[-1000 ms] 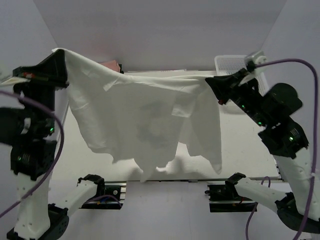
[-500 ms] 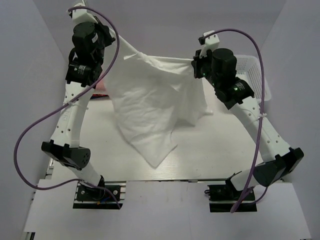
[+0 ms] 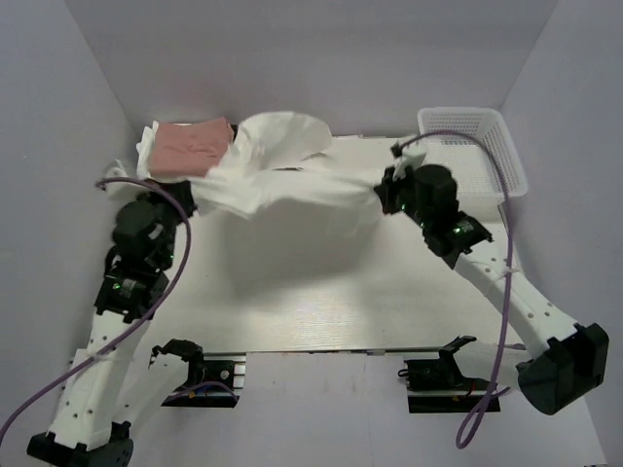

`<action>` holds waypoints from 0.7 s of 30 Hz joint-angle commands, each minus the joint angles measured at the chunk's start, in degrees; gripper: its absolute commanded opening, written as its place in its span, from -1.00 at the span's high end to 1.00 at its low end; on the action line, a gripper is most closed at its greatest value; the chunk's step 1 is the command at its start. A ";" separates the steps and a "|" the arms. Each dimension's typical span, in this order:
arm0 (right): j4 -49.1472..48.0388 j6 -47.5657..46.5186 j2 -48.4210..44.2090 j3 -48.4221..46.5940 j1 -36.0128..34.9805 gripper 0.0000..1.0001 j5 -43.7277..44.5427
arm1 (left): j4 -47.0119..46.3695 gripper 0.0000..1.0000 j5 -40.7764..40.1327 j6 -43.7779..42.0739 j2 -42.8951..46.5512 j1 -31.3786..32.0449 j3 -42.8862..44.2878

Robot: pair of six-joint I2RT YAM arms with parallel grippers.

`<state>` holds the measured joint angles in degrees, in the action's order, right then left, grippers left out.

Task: Fold and stack the t-shirts
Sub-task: Flatten out the tshirt

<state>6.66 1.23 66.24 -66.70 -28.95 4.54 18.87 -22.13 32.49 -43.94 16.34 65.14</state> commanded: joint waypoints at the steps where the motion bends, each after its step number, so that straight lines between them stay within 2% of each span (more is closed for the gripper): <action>1: 2.57 7.28 -2.06 12.68 -0.05 1.00 0.30 | 12.93 1.00 1.37 15.56 -0.45 -0.34 -12.56; 3: 3.10 11.84 -3.91 19.37 -0.14 1.00 -1.63 | 12.94 1.00 5.78 16.64 3.33 0.44 -16.78; 5: 4.59 14.31 -4.10 24.58 -0.14 0.91 -8.62 | 17.14 0.78 8.49 18.82 5.09 0.45 -16.80; 6: 5.38 16.15 -3.49 26.60 -0.14 0.44 -15.71 | 17.16 -0.04 11.12 18.84 7.27 0.45 -17.50; 7: 5.56 16.17 -3.48 26.62 -0.14 0.43 -15.78 | 16.47 -0.05 11.14 18.84 7.29 0.45 -17.51; 8: 5.65 16.08 -2.96 26.71 -0.23 -0.16 -18.31 | 16.46 -0.72 11.14 17.97 7.90 0.45 -17.51; 9: 6.00 15.56 -2.70 26.71 -0.14 -0.16 -19.38 | 16.46 -0.99 11.14 17.96 7.91 0.45 -17.51; 10: 6.70 15.47 -2.69 26.45 0.03 -0.81 -19.30 | 16.46 -0.99 10.53 17.96 7.91 0.45 -17.51; 14: 8.46 16.69 -2.60 24.34 0.30 -0.81 -13.25 | 16.46 -0.99 9.39 17.34 3.79 0.45 -16.64; 16: 10.83 18.88 -2.87 22.93 0.38 -0.81 -4.91 | 16.46 -0.99 9.39 16.46 0.29 0.45 -15.40; 17: 11.97 20.89 -3.04 22.84 0.65 -0.81 -0.10 | 15.15 -0.99 9.39 15.07 -0.87 0.45 -15.40; 21: 10.14 26.26 -4.36 25.29 2.23 -0.81 8.90 | 6.11 -0.99 14.21 10.15 -9.03 0.45 -16.88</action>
<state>17.10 21.96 63.59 -41.19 -28.12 3.25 31.88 -11.68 46.83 -48.71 16.71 48.38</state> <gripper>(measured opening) 0.907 0.991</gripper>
